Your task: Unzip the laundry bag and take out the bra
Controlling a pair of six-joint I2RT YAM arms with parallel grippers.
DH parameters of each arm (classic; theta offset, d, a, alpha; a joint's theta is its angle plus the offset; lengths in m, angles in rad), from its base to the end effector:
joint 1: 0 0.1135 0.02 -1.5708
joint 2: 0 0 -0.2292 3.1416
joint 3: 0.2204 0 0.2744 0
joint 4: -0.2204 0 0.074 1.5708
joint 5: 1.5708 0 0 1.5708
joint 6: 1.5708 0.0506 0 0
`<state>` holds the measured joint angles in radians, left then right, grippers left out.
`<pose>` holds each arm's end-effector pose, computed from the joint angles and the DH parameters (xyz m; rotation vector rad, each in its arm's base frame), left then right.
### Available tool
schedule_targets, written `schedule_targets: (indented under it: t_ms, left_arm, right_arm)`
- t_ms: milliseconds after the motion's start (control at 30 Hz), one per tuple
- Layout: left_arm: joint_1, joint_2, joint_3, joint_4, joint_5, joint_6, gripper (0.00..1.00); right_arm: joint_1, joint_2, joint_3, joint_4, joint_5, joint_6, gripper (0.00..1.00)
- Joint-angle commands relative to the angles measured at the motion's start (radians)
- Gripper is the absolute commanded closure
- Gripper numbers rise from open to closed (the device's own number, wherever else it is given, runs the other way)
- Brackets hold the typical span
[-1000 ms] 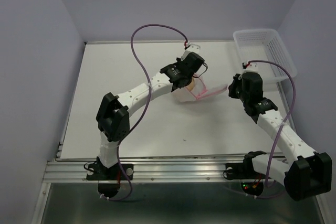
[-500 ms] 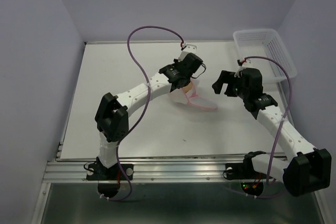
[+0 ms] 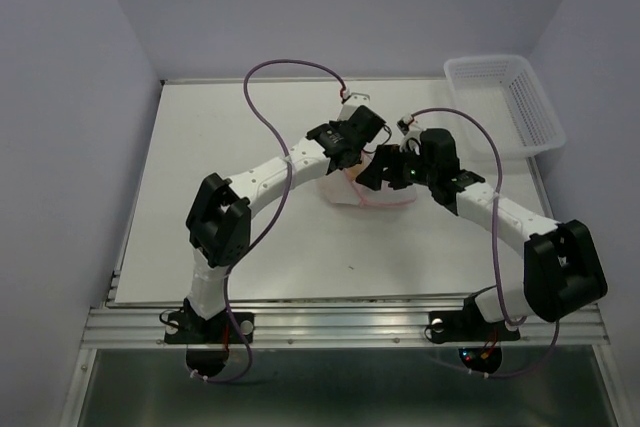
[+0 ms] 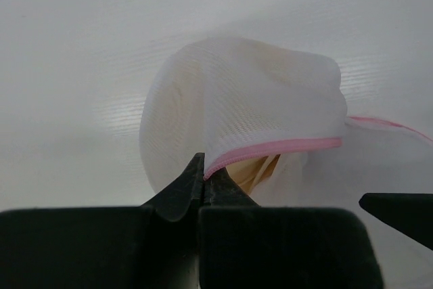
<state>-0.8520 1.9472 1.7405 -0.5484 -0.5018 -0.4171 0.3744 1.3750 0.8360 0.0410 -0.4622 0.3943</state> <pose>0.3244 -0.3338 0.2493 0.2372 2.2049 -0.1096 0.3089 0.1456 0.1954 -0.2767 2.1321 0.9391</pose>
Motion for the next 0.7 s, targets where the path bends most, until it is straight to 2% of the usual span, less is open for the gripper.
schedule_targets:
  t_ms: [0,133,233,367,567,667]
  left_arm:
    - [0.008,0.002,-0.01,-0.021,-0.001,-0.04,1.0]
    - [0.019,-0.002,-0.027,-0.019,0.017,-0.069,1.0]
    - [0.028,-0.024,-0.041,-0.005,0.043,-0.074,1.0]
    - [0.03,-0.04,-0.053,0.021,0.06,-0.069,1.0]
    - [0.036,-0.044,-0.058,0.027,0.074,-0.068,1.0]
    - [0.042,-0.05,-0.065,0.044,0.095,-0.066,1.0]
  right_arm:
    - [0.026,0.048,0.057,0.118,-0.033,0.014,0.0]
    - [0.037,0.136,0.083,0.164,-0.007,-0.009,0.0]
    - [0.046,0.151,0.083,0.224,0.048,-0.116,0.0]
    - [0.055,0.2,0.097,0.237,0.077,-0.166,0.0]
    - [0.067,0.24,0.115,0.252,0.033,-0.212,0.02]
    - [0.101,0.257,0.115,0.267,0.025,-0.303,0.02]
